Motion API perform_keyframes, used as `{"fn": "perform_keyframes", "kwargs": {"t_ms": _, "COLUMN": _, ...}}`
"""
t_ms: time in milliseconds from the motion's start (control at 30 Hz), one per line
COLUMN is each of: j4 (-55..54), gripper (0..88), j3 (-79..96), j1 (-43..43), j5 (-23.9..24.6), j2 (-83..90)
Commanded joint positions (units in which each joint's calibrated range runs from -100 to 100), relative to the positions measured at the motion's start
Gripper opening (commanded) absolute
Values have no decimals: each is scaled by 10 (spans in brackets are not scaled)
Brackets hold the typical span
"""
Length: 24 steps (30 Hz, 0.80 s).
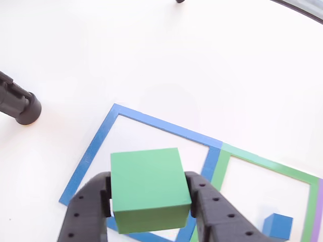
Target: Tower of hanoi
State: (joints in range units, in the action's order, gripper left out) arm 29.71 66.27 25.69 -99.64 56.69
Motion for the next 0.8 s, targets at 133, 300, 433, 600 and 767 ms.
{"fn": "perform_keyframes", "kwargs": {"t_ms": 133, "j4": -470, "gripper": 73, "j3": 146, "j1": 41, "j5": -4, "j2": -193}}
{"fn": "perform_keyframes", "kwargs": {"t_ms": 300, "j4": -614, "gripper": 74, "j3": 136, "j1": 41, "j5": -4, "j2": -344}}
{"fn": "perform_keyframes", "kwargs": {"t_ms": 433, "j4": -682, "gripper": 74, "j3": 115, "j1": 37, "j5": -4, "j2": -440}}
{"fn": "perform_keyframes", "kwargs": {"t_ms": 600, "j4": -732, "gripper": 75, "j3": 84, "j1": 31, "j5": -4, "j2": -532}}
{"fn": "perform_keyframes", "kwargs": {"t_ms": 767, "j4": -775, "gripper": 77, "j3": 54, "j1": 26, "j5": -4, "j2": -604}}
